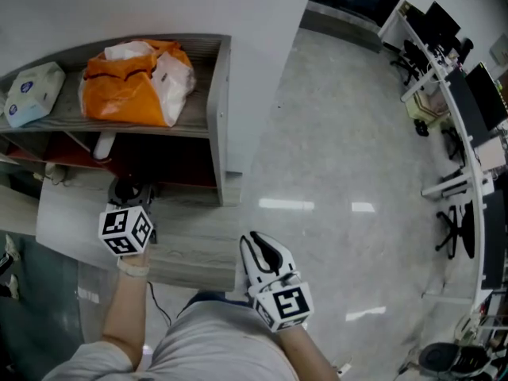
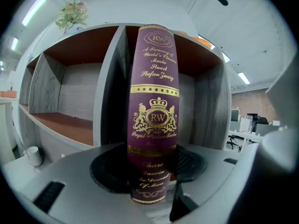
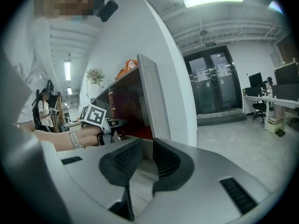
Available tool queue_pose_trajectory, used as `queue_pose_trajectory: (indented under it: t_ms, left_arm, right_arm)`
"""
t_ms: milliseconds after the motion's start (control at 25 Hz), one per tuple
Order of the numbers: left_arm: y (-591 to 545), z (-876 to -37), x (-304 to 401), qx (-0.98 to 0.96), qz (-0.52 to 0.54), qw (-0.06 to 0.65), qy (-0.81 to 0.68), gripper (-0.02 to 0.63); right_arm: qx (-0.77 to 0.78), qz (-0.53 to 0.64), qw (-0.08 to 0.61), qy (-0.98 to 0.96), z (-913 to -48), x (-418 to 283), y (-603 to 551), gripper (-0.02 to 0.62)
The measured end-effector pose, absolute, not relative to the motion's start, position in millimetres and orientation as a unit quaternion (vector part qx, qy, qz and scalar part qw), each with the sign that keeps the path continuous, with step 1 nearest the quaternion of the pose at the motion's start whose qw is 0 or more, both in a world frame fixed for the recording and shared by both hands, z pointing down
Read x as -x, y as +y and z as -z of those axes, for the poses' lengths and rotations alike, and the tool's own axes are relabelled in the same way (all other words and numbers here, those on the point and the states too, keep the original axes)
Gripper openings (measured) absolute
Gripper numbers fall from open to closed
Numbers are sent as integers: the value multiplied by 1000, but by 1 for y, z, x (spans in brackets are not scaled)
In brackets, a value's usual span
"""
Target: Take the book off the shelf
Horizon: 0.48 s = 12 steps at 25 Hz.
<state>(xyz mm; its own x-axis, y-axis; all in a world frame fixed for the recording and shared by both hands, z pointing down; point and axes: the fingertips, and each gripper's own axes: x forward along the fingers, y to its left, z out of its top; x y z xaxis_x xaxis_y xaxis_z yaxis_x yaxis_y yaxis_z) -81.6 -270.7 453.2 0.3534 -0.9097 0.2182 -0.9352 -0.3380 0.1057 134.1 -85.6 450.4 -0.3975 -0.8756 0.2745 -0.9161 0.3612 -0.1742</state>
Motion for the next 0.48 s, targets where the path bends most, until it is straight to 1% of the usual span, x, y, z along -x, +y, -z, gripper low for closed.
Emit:
queue_pose_trajectory:
  t_ms: [240, 480]
  left_arm:
    - [-243, -446, 88, -804, -53, 110, -581, 227]
    - [-207, -442, 106, -786, -54, 113, -606, 225]
  right_arm:
    - [-499, -144, 70, -852, -447, -121, -99, 74]
    - [-433, -139, 70, -888, -445, -89, -110, 74]
